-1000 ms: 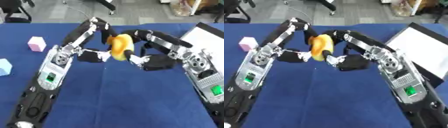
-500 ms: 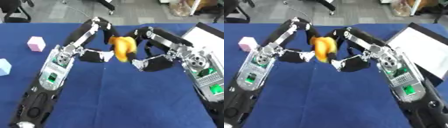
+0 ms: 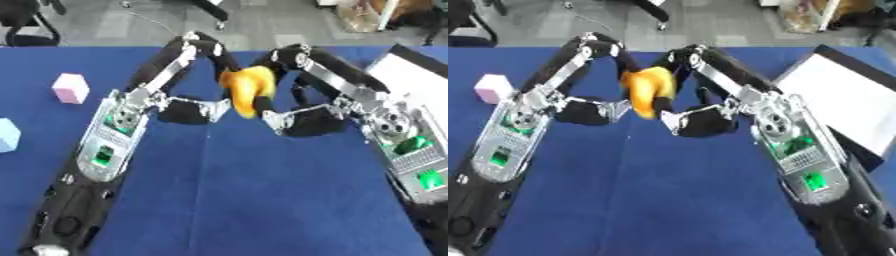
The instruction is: Pick up the objects with one hand, pass them to the other hand, and then place them into the box on the other side of the table.
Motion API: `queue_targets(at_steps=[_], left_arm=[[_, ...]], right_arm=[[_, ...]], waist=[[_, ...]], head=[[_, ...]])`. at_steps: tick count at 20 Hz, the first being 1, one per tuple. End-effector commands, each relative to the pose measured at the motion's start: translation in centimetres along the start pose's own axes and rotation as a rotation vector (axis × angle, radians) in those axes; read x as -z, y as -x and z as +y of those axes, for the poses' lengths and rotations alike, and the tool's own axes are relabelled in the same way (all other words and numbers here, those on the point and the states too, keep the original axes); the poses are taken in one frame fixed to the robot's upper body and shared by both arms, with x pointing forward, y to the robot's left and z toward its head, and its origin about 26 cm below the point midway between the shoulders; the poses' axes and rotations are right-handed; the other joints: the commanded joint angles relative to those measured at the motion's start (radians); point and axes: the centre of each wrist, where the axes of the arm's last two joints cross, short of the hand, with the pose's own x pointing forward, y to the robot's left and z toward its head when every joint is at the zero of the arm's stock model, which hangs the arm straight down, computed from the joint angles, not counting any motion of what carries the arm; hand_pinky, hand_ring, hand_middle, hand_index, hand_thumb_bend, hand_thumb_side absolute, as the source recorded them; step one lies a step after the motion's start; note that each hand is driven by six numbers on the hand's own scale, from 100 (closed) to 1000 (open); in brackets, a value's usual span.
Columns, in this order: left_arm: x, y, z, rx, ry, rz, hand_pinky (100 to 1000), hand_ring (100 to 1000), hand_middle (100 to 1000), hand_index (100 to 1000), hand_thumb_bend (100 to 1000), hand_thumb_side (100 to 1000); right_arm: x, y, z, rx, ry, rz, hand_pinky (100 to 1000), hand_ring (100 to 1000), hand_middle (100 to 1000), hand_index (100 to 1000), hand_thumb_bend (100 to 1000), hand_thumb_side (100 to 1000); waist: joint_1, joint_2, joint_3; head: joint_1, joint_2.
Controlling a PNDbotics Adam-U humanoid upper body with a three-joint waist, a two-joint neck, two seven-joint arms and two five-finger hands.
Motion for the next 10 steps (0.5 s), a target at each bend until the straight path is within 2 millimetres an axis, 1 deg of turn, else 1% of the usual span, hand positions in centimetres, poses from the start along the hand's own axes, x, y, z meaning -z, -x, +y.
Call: queue_targets(at_steps=[1, 2, 3, 4, 5, 6, 10], left_arm=[[0.8, -1.1, 1.2, 0.044, -0.008, -0.066, 706, 595, 649, 754, 753, 509], [0.7, -1.0, 1.2, 0.052, -0.009, -0.062, 709, 603, 660, 765, 773, 520], [0.6, -0.9, 1.3, 0.062, -0.014, -0.053, 712, 611, 675, 778, 770, 523], [0.4, -0.7, 1.4, 0.070, -0.023, -0.040, 713, 617, 683, 785, 798, 541], [0.3, -0.5, 1.4, 0.079, -0.035, -0.025, 712, 619, 688, 790, 747, 536], [0.2, -0.2, 1.4, 0.086, -0.048, -0.008, 712, 621, 690, 791, 795, 556], [-0.3, 0.7, 1.4, 0.111, -0.099, 0.060, 710, 626, 700, 796, 771, 583]], right_arm=[[-0.1, -0.1, -0.8, -0.015, 0.063, 0.005, 197, 622, 283, 322, 100, 100], [-0.1, -0.2, -0.9, -0.015, 0.073, 0.003, 198, 622, 284, 322, 100, 100], [-0.2, -0.2, -1.0, -0.015, 0.085, 0.002, 200, 623, 285, 322, 100, 100], [-0.3, -0.3, -1.2, -0.014, 0.095, 0.001, 201, 624, 286, 321, 100, 100], [-0.3, -0.3, -1.3, -0.013, 0.104, 0.000, 202, 625, 288, 321, 100, 100], [-0.4, -0.4, -1.4, -0.010, 0.113, -0.001, 203, 626, 289, 320, 100, 100], [-0.8, -0.6, -2.0, -0.002, 0.141, -0.011, 208, 628, 293, 317, 100, 100]], waist=[[-0.011, 0.003, -0.002], [-0.011, 0.003, -0.002], [-0.011, 0.002, -0.003], [-0.011, 0.002, -0.003], [-0.011, 0.002, -0.004], [-0.011, 0.002, -0.004], [-0.012, 0.001, -0.007]], head=[[-0.005, -0.002], [-0.006, -0.002], [-0.006, -0.002], [-0.006, -0.002], [-0.007, -0.002], [-0.008, -0.002], [-0.015, -0.002]])
